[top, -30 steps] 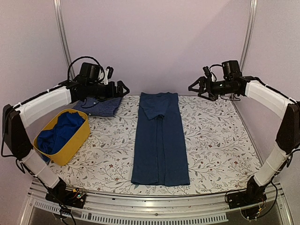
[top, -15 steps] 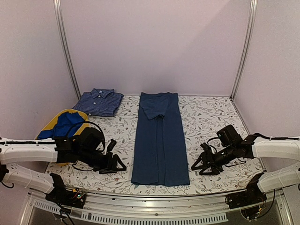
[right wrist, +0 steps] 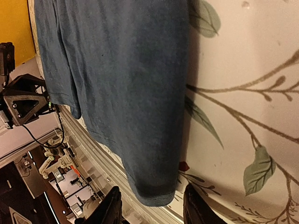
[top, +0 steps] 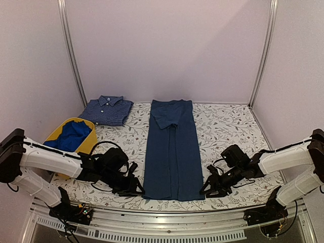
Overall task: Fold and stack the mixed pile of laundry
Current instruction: Pick up the rectangle-folded T-shirt from the center of the board, then fold the rectangle-folded T-shirt at the center of the board.
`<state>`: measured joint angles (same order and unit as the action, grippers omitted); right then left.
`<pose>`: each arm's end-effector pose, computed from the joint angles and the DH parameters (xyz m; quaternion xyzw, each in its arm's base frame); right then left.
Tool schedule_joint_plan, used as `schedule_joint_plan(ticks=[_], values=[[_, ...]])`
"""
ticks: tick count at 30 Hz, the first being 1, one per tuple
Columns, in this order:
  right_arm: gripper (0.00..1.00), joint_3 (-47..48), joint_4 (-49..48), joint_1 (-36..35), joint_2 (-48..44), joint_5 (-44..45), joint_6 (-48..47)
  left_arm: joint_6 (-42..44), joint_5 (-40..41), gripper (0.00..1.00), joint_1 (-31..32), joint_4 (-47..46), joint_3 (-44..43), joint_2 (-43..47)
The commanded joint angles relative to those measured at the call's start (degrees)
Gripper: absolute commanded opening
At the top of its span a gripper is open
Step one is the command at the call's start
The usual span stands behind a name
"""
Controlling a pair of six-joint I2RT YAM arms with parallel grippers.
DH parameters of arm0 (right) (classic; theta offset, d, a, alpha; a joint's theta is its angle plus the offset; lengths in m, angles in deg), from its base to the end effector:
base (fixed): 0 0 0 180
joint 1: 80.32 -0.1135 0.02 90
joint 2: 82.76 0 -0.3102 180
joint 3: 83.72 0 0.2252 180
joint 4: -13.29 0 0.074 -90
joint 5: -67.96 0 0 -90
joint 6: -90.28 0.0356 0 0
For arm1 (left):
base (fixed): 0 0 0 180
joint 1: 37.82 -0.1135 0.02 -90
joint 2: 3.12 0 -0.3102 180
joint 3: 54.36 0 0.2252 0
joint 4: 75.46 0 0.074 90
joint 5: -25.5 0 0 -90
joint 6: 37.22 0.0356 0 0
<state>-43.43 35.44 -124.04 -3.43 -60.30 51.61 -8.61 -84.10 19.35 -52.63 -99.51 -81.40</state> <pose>0.1196 0.1449 0.1872 0.0206 -0.9185 -0.3877 0.0754 0.1015 -0.1794 0.2050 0.0151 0.9434 -0.3311 0.0074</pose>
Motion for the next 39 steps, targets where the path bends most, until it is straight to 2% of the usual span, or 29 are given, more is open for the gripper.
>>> schedule_joint_plan(ticks=[1, 5, 8, 11, 13, 14, 16, 20, 24, 33, 39], values=[[0.43, 0.3, -3.4, -0.9, 2.9, 2.0, 0.2, 1.7, -1.5, 0.41, 0.9, -4.5, -1.6, -3.3], [0.38, 0.4, -4.8, -1.9, 4.8, 1.3, 0.4, 1.8, -2.5, 0.37, 1.0, -6.1, -2.0, -6.4], [0.32, 0.4, -5.7, -3.0, 5.8, 0.9, 0.7, 1.8, -3.3, 0.30, 1.4, -6.4, -2.3, -8.0], [0.23, 0.5, -6.3, -4.4, 6.7, 0.0, 1.1, 1.9, -3.4, 0.18, 2.7, -6.5, -3.3, -8.5], [0.13, 0.7, -7.8, -5.5, 7.0, -0.7, 1.4, 1.9, -3.6, 0.04, 4.1, -6.2, -3.7, -8.5], [0.07, 0.8, -8.0, -6.1, 7.1, -1.1, 1.4, 1.6, -3.8, 0.00, 4.9, -6.0, -3.8, -8.3], [0.00, 1.6, -6.9, -7.4, 5.6, -1.2, 1.6, 1.4, -4.0, 0.00, 6.1, -5.2, -4.3, -7.1], [0.00, 3.3, -1.6, -9.3, 0.3, 0.1, 1.6, 1.6, -3.2, 0.00, 7.2, -1.3, -6.1, -3.4], [0.00, 8.4, 4.4, -8.9, -2.2, 3.5, -1.7, 4.1, -1.6, 0.00, 5.7, 2.0, -9.2, -2.4], [0.00, 18.6, 8.3, 1.1, 2.7, 2.9, -10.1, 10.4, -2.5, 0.00, -3.2, 3.6, -17.1, -7.4], [0.00, 26.2, 8.8, 7.0, 11.3, 1.8, -16.2, 16.4, -3.3, 0.00, -10.9, 4.5, -26.3, -14.8]])
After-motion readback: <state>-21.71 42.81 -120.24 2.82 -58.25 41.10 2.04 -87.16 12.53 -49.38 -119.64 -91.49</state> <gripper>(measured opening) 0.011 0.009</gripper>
